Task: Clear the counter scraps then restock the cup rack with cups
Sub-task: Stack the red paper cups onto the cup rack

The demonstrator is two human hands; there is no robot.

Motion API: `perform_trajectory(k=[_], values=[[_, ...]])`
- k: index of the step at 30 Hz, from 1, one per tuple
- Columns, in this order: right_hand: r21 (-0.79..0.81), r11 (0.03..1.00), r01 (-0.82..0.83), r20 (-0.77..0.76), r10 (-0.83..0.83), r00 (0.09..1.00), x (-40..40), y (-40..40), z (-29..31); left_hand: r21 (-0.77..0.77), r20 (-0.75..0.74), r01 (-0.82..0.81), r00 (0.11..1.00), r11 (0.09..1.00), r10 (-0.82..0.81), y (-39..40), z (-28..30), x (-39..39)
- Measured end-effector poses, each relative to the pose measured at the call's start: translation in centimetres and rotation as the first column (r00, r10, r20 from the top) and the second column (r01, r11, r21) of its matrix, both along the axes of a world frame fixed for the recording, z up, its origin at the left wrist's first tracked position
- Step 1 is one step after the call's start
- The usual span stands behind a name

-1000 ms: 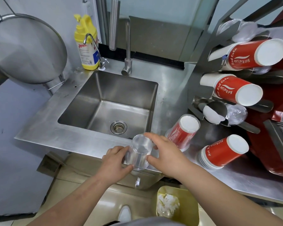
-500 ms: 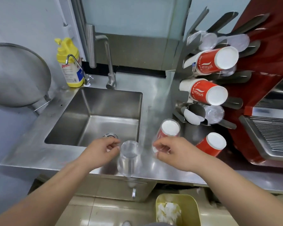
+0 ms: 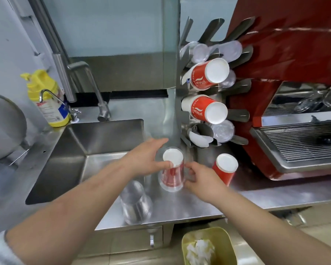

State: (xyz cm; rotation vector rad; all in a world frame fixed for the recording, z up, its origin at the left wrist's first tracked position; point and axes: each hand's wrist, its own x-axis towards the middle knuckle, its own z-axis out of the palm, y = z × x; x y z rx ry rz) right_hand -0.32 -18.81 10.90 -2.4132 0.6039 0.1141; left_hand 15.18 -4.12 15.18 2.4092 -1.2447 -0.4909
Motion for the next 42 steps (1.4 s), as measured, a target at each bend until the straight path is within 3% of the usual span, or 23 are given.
perform_trajectory(k=[7, 16, 29, 42], values=[[0.112, 0.991, 0.072, -0.014, -0.071, 0.997, 0.5, 0.7, -5.0, -0.056, -0.048, -0.031, 0.998, 0.998, 0.029, -1.7, -3.8, -0.9], [0.282, 0.948, 0.151, 0.080, -0.180, 0.980, 1.4, 0.5, -7.8, -0.144, -0.082, -0.085, 0.994, 0.986, 0.074, -1.8, -4.0, -0.8], [0.312, 0.942, 0.124, 0.152, -0.179, 0.972, 1.4, 0.0, -8.0, -0.148, -0.089, -0.083, 0.994, 0.985, 0.070, -2.1, -3.2, -0.7], [0.206, 0.969, 0.136, 0.158, -0.170, 0.973, 0.8, -0.6, -4.7, -0.235, -0.084, -0.093, 0.994, 0.968, 0.075, -1.3, 0.2, -1.6]])
